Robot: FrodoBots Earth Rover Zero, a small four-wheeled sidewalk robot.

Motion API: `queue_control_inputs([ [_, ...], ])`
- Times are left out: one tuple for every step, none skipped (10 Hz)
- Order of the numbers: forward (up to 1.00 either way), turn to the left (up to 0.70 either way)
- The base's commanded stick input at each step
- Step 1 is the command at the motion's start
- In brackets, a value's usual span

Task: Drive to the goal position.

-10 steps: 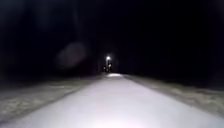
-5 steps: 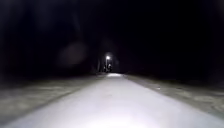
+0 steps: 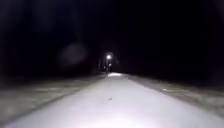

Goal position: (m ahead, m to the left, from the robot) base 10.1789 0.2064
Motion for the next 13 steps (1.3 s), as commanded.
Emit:
queue_control_inputs([
  [0.7, 0.0],
  [0.7, 0.0],
  [0.7, 0.0],
  [0.7, 0.0],
  [0.7, 0.0],
  [0.7, 0.0],
  [0.7, 0.0],
  [0.7, 0.0],
  [0.7, 0.0],
  [0.7, 0.0],
  [0.7, 0.0],
  [0.7, 0.0],
  [0.7, 0.0],
])
